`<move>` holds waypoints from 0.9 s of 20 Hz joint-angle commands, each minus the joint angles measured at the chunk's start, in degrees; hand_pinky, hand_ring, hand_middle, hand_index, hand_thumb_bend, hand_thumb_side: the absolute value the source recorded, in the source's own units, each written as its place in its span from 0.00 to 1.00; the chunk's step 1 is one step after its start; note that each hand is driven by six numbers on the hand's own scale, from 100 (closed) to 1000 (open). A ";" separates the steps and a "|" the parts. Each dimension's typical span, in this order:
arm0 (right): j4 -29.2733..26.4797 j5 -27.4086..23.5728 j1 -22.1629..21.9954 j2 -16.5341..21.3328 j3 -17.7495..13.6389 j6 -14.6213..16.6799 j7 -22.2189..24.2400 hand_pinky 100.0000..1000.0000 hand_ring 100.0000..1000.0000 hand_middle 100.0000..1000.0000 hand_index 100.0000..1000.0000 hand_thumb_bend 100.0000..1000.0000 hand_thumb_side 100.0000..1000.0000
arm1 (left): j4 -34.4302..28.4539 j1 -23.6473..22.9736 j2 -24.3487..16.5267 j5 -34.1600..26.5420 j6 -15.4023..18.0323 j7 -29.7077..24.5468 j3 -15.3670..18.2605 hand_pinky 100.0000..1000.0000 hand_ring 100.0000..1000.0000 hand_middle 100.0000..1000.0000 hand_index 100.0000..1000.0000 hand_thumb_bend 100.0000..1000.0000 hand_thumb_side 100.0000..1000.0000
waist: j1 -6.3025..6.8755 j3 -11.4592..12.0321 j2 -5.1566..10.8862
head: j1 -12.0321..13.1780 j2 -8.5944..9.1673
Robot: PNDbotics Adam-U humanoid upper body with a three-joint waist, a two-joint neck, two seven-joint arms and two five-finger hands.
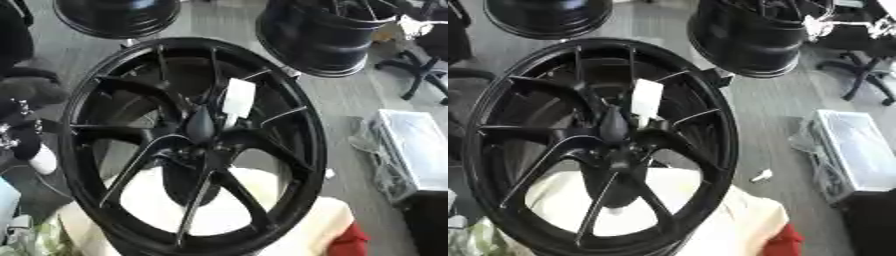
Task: Pull the pin out of the wheel hub.
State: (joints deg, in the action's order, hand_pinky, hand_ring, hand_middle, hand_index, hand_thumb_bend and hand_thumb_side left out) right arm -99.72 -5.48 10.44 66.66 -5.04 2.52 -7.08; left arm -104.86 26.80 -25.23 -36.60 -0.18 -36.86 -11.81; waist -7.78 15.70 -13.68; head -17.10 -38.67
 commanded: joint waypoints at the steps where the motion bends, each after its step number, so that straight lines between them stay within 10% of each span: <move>1: -1.97 1.13 0.99 3.18 1.34 -0.95 1.42 0.83 0.74 0.76 0.84 0.00 0.06 | -0.69 0.92 -0.77 -0.12 -0.06 -0.37 -0.04 0.76 0.95 0.82 0.82 0.01 0.66 | 0.26 0.12 1.29 | -0.28 0.20; 18: -6.03 -1.45 2.11 6.49 7.92 0.55 12.85 0.83 0.76 0.77 0.84 0.00 0.34 | -0.55 1.13 -0.85 0.28 -0.17 -1.25 -0.86 0.75 0.96 0.82 0.82 0.01 0.66 | -0.26 0.82 1.55 | -0.64 -0.33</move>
State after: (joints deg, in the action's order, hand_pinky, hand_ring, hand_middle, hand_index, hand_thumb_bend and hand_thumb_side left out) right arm -104.88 -6.54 11.89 70.38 3.18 3.10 4.90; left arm -104.84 26.90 -25.21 -36.28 -0.47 -37.81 -12.66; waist -8.31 16.60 -13.43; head -17.49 -38.73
